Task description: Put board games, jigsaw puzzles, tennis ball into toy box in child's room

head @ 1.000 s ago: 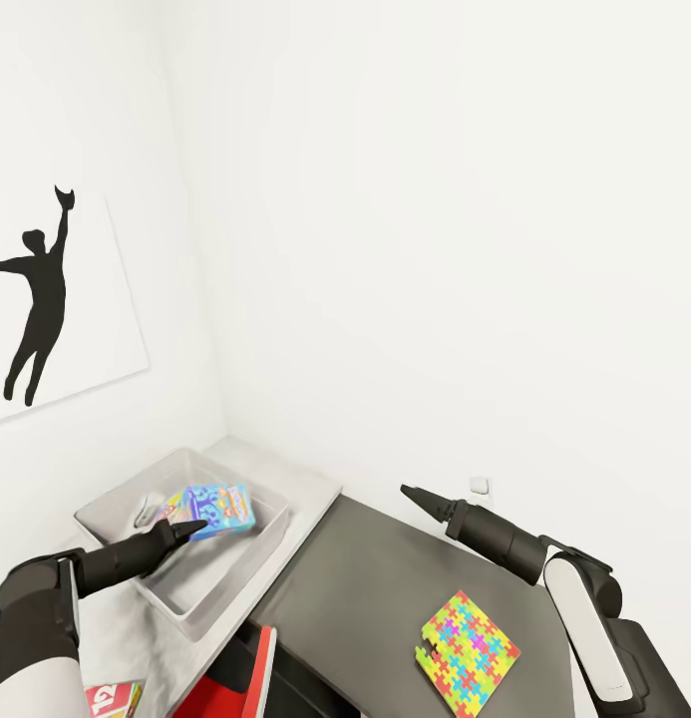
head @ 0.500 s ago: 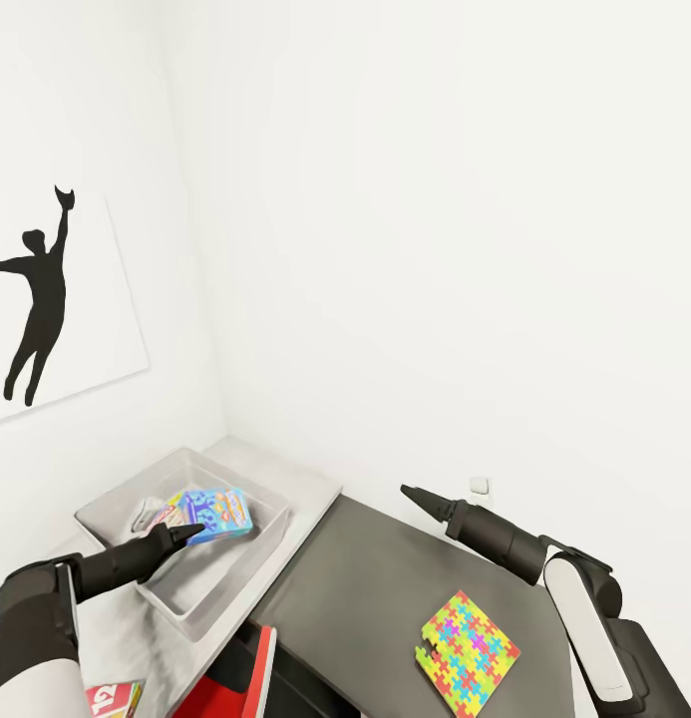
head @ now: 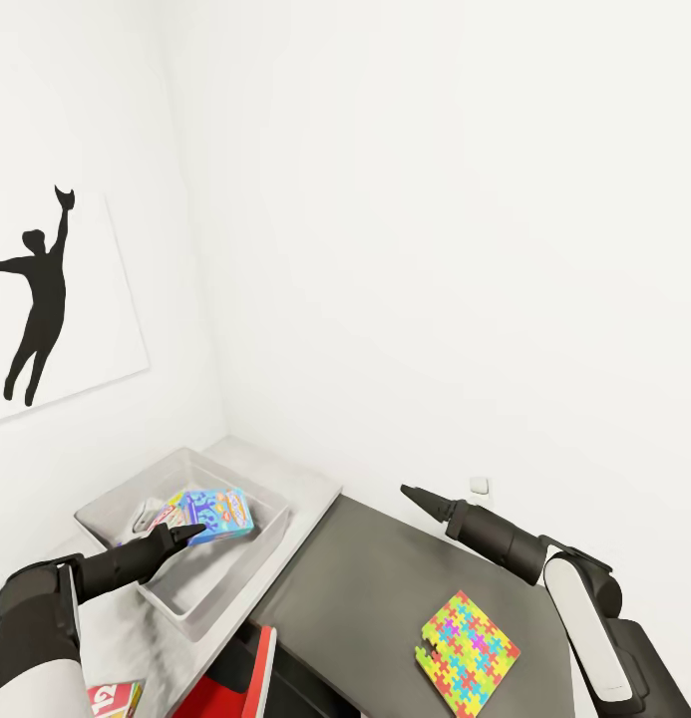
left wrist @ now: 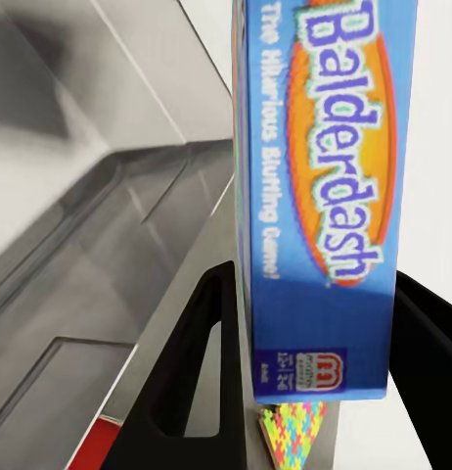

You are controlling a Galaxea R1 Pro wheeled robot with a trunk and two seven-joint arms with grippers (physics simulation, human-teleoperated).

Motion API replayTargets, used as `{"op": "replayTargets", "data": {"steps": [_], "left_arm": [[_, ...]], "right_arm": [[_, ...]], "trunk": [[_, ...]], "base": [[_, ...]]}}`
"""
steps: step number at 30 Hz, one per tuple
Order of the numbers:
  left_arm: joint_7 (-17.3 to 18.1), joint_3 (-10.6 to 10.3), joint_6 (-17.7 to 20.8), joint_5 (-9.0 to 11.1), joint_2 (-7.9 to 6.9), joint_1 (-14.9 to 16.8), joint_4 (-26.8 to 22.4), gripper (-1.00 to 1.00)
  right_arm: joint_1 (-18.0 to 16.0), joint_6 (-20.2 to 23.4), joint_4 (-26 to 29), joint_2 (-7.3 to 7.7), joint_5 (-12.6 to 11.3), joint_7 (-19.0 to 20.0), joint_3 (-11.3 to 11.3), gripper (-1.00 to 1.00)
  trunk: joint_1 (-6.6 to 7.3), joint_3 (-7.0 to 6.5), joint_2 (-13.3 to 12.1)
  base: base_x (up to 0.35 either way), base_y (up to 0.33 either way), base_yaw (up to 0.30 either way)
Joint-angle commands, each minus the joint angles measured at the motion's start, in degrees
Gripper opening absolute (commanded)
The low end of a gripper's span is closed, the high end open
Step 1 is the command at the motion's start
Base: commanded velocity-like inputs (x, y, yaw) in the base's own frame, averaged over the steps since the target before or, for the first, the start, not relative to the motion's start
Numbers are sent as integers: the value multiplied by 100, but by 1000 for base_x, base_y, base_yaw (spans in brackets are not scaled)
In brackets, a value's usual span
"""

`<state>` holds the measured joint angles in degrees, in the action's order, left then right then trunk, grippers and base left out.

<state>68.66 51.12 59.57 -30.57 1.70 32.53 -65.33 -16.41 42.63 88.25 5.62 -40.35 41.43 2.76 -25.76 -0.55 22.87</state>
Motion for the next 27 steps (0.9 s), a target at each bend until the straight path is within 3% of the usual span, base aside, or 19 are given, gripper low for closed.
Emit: {"op": "replayTargets", "data": {"steps": [1,15,21,27], "left_arm": [[60,21,43,-56,6,7,-5,-100],[43,43,43,-63,1,18,160,-100],[-352,261,43,-63,-3,83,511,-100],[-566,311,43,-59,1,152,568,-100]], "right_arm": [[-2,35,-1,0,-22,6,5,100],[-2,35,-1,9,-26,6,5,100],[-2,35,1,14,-26,6,9,100],[-2,35,0,21,-24,6,10,100]], "trunk": [[-2,3,5],[-2,3,5],[-2,3,5],[-2,3,5]], "base": [[0,0,0],[0,0,0],[0,0,0],[0,0,0]]}}
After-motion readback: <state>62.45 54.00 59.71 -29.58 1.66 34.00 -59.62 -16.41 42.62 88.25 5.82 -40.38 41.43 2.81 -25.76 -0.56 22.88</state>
